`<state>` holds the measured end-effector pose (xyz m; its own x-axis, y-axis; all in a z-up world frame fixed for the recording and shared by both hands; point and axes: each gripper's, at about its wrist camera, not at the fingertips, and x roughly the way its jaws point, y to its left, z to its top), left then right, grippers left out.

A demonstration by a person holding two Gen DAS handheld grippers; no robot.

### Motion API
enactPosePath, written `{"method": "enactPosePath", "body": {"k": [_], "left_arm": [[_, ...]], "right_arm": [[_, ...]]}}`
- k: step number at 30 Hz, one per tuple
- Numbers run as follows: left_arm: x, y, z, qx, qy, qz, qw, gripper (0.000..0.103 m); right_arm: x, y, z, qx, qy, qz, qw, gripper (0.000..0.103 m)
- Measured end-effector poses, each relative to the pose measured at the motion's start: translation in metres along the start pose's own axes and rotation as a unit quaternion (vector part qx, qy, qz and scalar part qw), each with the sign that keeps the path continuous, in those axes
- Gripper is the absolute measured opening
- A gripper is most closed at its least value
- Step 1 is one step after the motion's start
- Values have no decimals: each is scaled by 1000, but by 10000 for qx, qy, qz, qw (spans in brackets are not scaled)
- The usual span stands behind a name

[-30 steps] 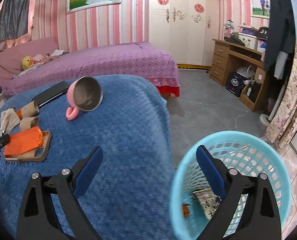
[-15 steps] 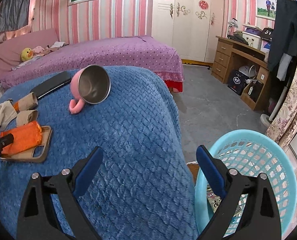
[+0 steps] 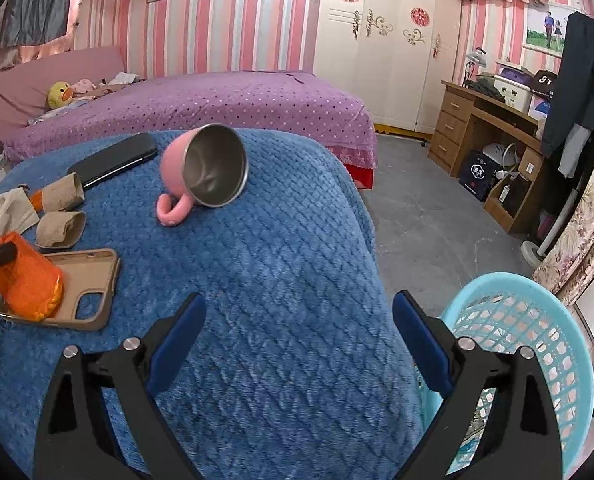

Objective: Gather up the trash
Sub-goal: 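Grasp the orange snack bag with the left gripper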

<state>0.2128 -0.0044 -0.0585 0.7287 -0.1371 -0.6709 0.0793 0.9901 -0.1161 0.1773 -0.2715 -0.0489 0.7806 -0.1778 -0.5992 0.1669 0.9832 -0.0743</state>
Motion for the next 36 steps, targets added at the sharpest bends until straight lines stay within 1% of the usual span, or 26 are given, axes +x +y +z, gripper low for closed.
{"method": "enactPosePath", "body": {"k": [5,11,15,18,21,23,26,29,34,36], "left_arm": [[-21,30,7,-340,-217,61,9992,24],[-43,64,13,-448,-479,465,9968,24],[-54,88,19,-479,-645,841,9932,24],[-59,106,22,-662,-714,876,9914,24],[-59,115,22,-778,-725,942,9899,24],[-56,116,21,-697,-706,1160,9883,24],[-55,121,23,-651,-671,1371,9861,24],[-55,131,21,-750,-635,1396,9853,24],[-52,142,20,-914,-530,1440,9839,24],[-51,143,20,-932,-502,1455,9837,24]], "right_arm": [[-6,21,3,-29,-89,185,9998,92],[-11,56,3,-300,-98,432,9986,92],[-15,81,8,-559,-154,566,9967,92],[-15,103,13,-752,-149,658,9949,92],[-9,126,19,-828,-92,808,9932,92],[-3,142,23,-829,-44,959,9919,92],[5,164,27,-934,26,1074,9898,92],[13,182,33,-1062,70,1110,9881,92],[27,195,43,-1146,211,1207,9858,91],[34,198,45,-1189,303,1246,9846,82]]}}
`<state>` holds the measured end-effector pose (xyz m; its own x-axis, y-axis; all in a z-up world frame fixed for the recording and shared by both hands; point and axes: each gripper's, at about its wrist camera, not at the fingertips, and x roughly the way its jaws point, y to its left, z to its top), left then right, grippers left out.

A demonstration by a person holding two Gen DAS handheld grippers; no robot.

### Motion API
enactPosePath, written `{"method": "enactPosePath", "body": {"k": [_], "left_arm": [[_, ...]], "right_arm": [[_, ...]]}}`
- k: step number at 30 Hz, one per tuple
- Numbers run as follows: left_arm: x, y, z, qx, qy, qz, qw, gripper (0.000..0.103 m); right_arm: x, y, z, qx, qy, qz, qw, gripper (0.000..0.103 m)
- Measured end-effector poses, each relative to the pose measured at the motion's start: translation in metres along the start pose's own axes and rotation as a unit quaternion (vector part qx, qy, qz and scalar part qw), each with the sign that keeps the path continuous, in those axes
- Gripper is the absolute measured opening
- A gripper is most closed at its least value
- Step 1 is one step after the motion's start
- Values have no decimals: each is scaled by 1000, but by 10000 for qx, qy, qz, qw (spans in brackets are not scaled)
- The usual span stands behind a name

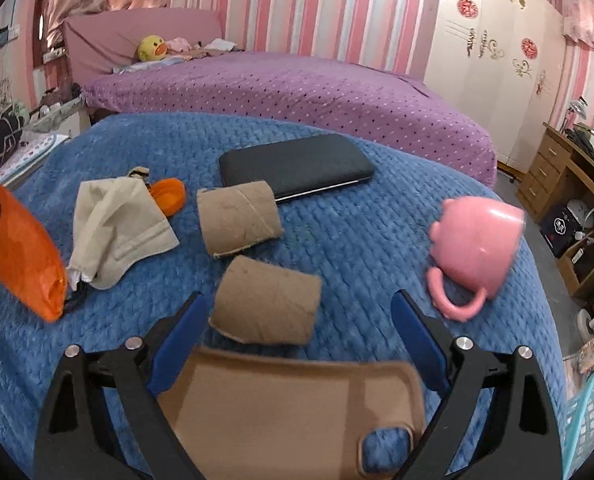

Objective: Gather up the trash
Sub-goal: 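Grasp the orange snack bag with the left gripper, then grasp the brown cardboard roll with the right gripper while the left holds the bag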

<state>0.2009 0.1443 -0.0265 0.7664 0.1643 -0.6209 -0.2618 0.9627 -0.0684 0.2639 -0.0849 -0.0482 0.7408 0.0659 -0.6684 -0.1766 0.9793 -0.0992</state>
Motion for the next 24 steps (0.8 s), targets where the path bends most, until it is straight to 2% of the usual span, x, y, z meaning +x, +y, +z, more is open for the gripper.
{"method": "enactPosePath", "body": {"k": [4,5,6,15,24], "left_arm": [[1,-2,1,-1,-17,34,10000,24],[1,-2,1,-25,-9,13,10000,24],[1,-2,1,-49,-2,-5,10000,24],[-9,-7,2,-113,-53,-168,9998,24],[-33,-35,4,130,-251,-350,9990,24]], "right_arm": [[9,1,2,41,138,237,9996,67],[9,2,0,22,123,301,9995,59],[7,3,-2,-35,74,295,9995,57],[-28,-8,-3,-72,-403,185,9990,56],[-69,-49,-27,144,-656,-75,9977,56]]}}
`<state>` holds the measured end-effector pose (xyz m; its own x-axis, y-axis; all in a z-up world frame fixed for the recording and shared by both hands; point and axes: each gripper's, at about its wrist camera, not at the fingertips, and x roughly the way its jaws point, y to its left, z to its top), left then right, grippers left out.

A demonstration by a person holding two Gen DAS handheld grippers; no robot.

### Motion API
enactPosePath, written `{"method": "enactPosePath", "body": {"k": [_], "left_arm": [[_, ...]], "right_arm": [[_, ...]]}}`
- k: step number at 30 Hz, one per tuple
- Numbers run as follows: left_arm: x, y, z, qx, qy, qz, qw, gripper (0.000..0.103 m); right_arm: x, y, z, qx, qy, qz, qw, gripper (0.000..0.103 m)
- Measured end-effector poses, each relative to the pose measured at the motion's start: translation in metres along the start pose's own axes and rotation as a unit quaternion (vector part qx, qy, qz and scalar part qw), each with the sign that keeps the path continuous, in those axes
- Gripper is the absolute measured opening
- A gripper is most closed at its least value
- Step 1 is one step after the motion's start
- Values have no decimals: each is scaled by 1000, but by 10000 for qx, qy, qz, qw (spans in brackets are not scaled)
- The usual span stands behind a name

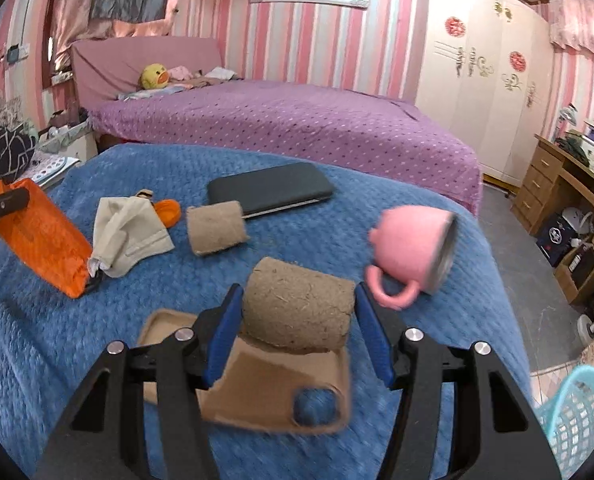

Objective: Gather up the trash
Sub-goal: 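Grasp the brown cardboard roll with the right gripper while the left holds the bag, then carry the orange bag and cardboard roll in both grippers over the basket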

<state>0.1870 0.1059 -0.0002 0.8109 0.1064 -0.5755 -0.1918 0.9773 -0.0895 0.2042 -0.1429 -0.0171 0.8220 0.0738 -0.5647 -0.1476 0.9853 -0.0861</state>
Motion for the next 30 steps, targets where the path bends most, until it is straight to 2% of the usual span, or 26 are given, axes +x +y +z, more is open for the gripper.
{"method": "enactPosePath", "body": {"k": [4,11,17,30], "left_arm": [[-6,-18,-1,195,-41,-70,9998,24],[-11,-41,-6,172,116,-353,9992,23],[-15,-65,-15,391,153,-427,9982,23],[-15,-106,-32,569,236,-489,9969,22]], "right_arm": [[-20,-28,-11,121,-17,-241,9996,56],[-47,-74,-36,492,3,-542,9973,56],[-50,-104,-57,750,67,-684,9948,56],[-51,-144,-73,886,110,-799,9928,57]]}}
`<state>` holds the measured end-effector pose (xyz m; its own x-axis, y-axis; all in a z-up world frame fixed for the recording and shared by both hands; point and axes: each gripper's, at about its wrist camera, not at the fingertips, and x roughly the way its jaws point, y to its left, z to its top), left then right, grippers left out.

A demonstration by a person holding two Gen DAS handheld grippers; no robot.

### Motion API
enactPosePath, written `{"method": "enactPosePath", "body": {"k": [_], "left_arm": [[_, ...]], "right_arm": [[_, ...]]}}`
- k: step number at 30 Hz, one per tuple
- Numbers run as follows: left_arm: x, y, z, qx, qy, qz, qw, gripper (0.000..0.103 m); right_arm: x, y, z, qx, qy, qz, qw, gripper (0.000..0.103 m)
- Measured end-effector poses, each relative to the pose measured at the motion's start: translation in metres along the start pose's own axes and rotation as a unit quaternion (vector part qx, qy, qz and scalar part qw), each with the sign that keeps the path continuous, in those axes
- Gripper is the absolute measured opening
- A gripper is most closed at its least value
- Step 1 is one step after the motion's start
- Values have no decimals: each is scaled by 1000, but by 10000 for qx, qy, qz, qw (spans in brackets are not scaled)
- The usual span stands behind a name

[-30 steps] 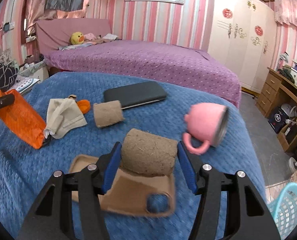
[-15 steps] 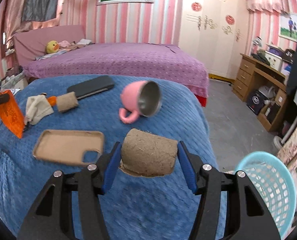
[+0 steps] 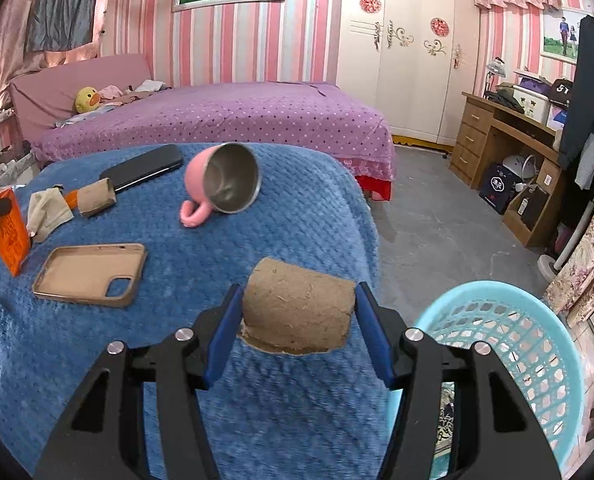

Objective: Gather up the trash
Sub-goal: 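Carry the orange bag and cardboard roll in both grippers over the basket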

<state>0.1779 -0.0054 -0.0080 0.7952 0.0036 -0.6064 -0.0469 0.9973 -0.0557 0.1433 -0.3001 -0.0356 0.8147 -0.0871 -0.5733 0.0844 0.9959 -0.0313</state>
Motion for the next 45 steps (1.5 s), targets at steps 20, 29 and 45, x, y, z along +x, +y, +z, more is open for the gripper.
{"method": "enactPosePath", "body": {"k": [20,29,45], "left_arm": [[-3,-105,-30,661,118,-536,9963,21],[-23,-153,-27,811,43,-832,9932,21],[-68,-254,-27,1361,-221,-1388,9807,21]], "right_arm": [[-12,-64,-8,385,-81,-284,9988,56],[-28,-110,-7,693,-263,-503,9960,56],[-49,-196,-31,1256,-232,-1033,9864,56]]}}
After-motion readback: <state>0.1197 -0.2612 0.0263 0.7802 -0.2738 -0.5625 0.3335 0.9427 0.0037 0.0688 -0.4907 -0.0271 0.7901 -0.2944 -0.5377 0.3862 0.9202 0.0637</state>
